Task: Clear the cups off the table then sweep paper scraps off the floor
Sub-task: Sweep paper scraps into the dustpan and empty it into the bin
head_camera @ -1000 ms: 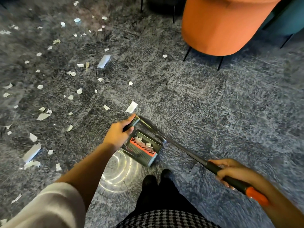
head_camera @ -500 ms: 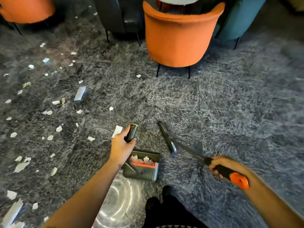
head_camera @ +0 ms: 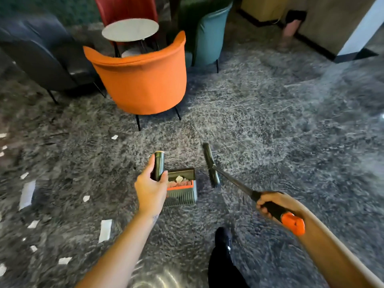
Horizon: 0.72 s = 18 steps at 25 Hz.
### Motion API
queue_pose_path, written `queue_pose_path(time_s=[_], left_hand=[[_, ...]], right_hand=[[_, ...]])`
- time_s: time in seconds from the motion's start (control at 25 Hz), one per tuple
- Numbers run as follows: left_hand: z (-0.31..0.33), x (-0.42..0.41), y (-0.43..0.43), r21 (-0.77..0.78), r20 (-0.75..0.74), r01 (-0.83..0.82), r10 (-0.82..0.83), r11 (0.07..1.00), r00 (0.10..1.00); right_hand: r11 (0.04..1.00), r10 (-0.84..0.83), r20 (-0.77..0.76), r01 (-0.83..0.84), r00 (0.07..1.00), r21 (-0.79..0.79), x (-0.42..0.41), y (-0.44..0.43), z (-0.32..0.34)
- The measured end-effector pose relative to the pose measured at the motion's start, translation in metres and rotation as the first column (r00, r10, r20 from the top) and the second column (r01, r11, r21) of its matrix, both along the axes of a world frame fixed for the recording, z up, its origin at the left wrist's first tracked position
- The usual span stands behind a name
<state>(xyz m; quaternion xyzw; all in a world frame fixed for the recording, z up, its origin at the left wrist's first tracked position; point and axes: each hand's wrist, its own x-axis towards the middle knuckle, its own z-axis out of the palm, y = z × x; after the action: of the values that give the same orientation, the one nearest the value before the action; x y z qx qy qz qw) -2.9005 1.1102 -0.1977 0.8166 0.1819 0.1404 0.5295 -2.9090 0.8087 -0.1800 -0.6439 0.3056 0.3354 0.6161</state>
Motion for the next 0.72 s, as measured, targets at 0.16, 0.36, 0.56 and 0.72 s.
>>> queue_pose_path(time_s=[0.16,0.36,0.56,0.72], left_hand=[[-0.002,0.102,-0.062,0.051,0.081,0.094,-0.098,0.994,0.992],[0.019,0.247,-0.14,0.079,0.095,0.118,-0.126,0.99,0.988],[0.045,0.383,-0.206,0.053,0.18,0.121,-0.129,0.991,0.975],[0.041,0.506,-0.252,0.067,0.194,0.142,-0.153,0.988,0.969]], right_hand=[[0.994,-0.102,0.011,0.102,0.995,0.046,0.094,-0.046,0.001],[0.988,-0.141,0.022,0.139,0.99,0.061,0.218,-0.124,0.019],[0.986,-0.167,0.089,0.164,0.982,0.042,0.344,-0.195,0.046],[0.989,-0.142,0.139,0.147,0.98,-0.025,0.454,-0.237,0.043]])
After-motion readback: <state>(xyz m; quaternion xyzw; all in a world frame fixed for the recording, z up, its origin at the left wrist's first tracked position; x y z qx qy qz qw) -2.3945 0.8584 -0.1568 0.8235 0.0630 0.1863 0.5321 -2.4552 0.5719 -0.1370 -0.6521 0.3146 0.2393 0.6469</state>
